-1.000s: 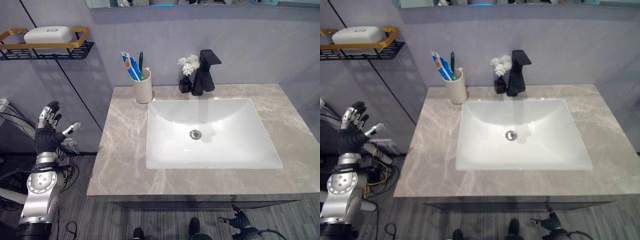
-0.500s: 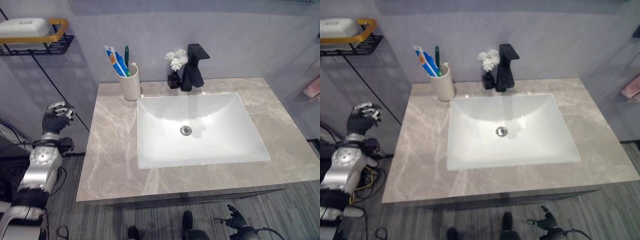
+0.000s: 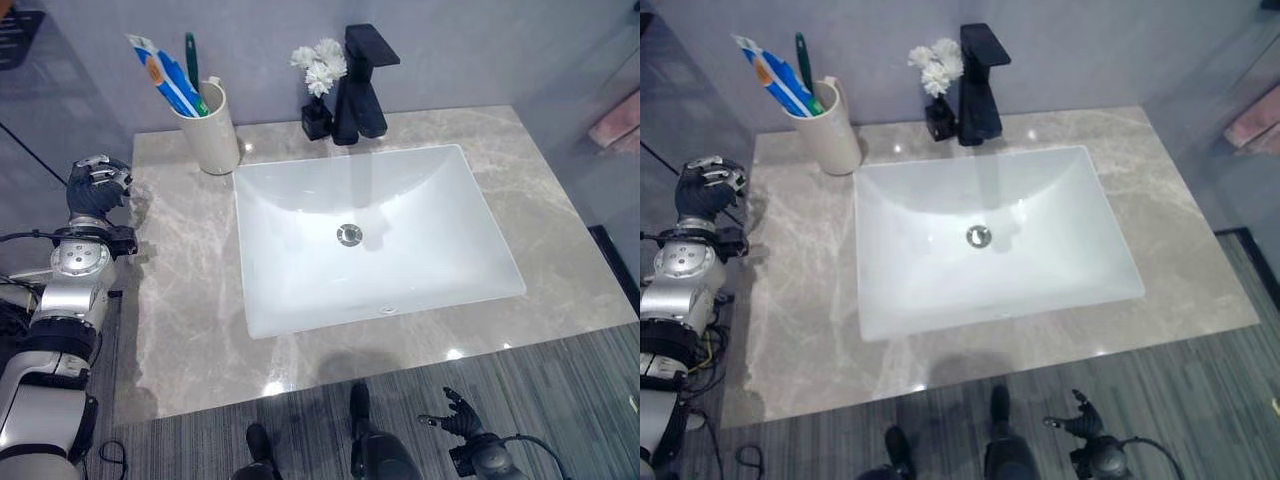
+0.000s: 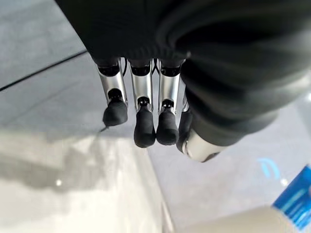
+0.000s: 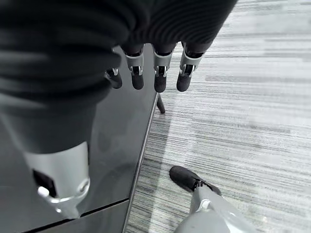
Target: Put brush and paste in cup on sink, flatten towel.
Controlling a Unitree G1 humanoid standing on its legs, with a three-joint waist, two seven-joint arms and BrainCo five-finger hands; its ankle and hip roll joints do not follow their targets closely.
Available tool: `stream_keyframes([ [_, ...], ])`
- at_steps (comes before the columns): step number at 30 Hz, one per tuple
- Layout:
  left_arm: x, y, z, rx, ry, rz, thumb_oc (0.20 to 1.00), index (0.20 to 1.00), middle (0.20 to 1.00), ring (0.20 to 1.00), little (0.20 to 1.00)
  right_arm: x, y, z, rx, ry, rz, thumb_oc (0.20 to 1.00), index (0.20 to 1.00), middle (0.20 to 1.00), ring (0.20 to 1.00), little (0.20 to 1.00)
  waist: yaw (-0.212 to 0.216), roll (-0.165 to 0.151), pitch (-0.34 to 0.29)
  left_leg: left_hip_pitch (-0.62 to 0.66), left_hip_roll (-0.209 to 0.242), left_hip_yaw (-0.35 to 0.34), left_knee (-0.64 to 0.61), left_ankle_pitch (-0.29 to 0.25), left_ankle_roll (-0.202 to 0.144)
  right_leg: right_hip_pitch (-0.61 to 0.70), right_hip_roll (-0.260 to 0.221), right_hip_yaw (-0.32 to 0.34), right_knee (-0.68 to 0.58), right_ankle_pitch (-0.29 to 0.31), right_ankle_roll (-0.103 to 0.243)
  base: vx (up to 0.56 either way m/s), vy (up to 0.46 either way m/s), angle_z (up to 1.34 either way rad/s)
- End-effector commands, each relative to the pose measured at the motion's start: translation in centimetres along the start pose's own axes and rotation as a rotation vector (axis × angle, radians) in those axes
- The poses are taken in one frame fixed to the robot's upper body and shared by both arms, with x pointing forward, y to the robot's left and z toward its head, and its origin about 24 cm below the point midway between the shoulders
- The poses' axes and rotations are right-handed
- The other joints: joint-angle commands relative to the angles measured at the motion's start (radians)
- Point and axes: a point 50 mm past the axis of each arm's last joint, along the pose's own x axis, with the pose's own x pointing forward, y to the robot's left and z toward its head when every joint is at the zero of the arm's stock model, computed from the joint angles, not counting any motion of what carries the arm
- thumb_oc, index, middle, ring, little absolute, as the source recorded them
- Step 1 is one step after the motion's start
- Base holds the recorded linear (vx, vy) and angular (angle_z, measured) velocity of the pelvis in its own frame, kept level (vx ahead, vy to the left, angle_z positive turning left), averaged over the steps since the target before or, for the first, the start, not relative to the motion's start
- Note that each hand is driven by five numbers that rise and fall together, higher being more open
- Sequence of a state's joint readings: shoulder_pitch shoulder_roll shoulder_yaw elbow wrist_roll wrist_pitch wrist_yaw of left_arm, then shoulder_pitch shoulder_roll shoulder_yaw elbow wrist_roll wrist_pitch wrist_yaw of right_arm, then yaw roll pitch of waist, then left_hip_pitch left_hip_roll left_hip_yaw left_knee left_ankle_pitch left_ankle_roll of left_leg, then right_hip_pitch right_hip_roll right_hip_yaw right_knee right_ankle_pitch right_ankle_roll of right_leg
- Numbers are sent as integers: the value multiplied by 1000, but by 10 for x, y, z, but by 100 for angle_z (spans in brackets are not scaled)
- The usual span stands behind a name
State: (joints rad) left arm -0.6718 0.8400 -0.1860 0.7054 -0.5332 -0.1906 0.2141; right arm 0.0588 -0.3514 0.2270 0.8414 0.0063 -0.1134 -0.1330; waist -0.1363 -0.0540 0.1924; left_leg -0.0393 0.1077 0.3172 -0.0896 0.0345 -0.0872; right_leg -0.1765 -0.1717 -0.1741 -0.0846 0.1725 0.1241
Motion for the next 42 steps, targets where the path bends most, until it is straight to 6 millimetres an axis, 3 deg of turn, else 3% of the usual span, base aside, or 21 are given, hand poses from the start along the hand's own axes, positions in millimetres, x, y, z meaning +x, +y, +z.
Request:
stream_keyframes([
  [1,25,20,47,19,-122,94,200,200,200,200,200,5,-14,22,14,-99,-61,1000,1000,1000,1000,1000,-10,32,32,-48,44,-53,2,46,0,11,-108,-5,66,34,134,4,-42,1],
  [8,31,10,49,45,-102,87,200,200,200,200,200,6,-22,31,45,-142,-99,1000,1000,1000,1000,1000,-29,42,62,-67,62,-53,2,55,-7,-32,-89,4,106,1,122,0,-35,-2],
  [14,36,4,55,51,-107,81,200,200,200,200,200,4,-25,27,60,-136,-110,1000,1000,1000,1000,1000,-41,46,70,-78,74,-48,2,63,-14,-52,-78,12,105,-4,118,4,-37,-7],
  [32,49,-8,77,-6,-121,130,200,200,200,200,200,1,-19,41,116,-213,-101,1000,1000,1000,1000,1000,-77,45,90,-92,117,-5,2,76,-38,-112,-34,52,104,-16,101,17,-38,-8],
  [33,49,-8,77,-8,-119,132,200,200,200,200,200,0,-19,39,119,-208,-104,1000,1000,1000,1000,1000,-77,48,86,-82,117,-14,2,53,-46,-103,-33,59,102,-34,111,103,-18,-9],
  [40,53,-15,94,-29,-158,133,200,200,200,200,200,-2,-22,41,129,-229,-115,1000,1000,1000,1000,1000,-87,49,95,-89,129,-3,2,56,-53,-124,-23,70,104,-38,107,28,-27,-8],
  [42,54,-11,89,-12,-129,156,200,200,200,200,200,-2,-21,39,131,-223,-114,1000,1000,1000,1000,1000,-89,49,94,-88,130,-1,2,55,-52,-126,-21,71,106,-40,107,24,-24,-6],
])
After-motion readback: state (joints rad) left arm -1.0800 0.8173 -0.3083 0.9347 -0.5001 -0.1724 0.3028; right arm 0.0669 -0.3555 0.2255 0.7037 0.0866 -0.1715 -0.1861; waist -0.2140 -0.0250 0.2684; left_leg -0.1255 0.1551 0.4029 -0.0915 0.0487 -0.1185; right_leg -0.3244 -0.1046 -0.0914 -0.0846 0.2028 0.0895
